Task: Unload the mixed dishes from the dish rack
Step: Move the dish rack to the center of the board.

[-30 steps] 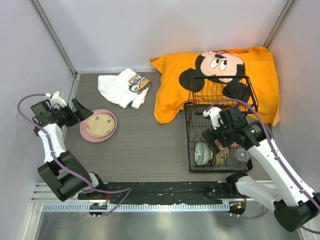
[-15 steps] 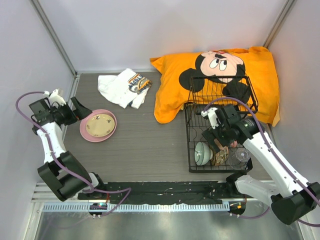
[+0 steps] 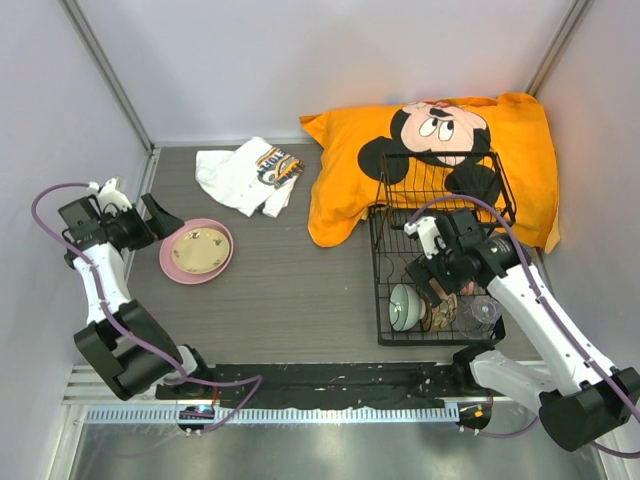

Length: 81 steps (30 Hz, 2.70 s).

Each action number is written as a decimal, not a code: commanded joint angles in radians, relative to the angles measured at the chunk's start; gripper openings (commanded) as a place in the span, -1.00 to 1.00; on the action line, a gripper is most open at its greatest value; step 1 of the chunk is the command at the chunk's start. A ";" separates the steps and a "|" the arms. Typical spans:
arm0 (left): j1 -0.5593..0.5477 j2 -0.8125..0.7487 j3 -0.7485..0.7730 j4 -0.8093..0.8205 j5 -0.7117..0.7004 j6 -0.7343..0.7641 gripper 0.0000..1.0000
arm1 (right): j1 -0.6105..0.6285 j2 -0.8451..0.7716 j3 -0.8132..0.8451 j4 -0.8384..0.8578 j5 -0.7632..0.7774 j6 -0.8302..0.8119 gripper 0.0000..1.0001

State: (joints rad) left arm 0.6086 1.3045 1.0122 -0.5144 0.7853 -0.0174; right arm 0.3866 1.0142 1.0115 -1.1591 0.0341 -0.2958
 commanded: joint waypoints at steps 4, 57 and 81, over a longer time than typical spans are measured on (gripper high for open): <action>-0.004 0.006 0.035 0.008 -0.003 0.013 1.00 | -0.048 0.030 -0.039 -0.050 -0.054 -0.054 0.85; -0.006 0.068 0.009 0.034 -0.029 0.014 0.99 | -0.127 0.213 0.108 0.159 0.002 -0.048 0.90; -0.006 0.067 0.006 0.033 -0.032 0.014 0.99 | -0.140 0.115 0.072 0.001 -0.062 -0.022 0.87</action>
State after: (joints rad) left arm 0.6083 1.3739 1.0119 -0.5098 0.7517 -0.0170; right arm 0.2596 1.1664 1.1023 -1.0969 -0.0555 -0.3023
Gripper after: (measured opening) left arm 0.996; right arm 0.942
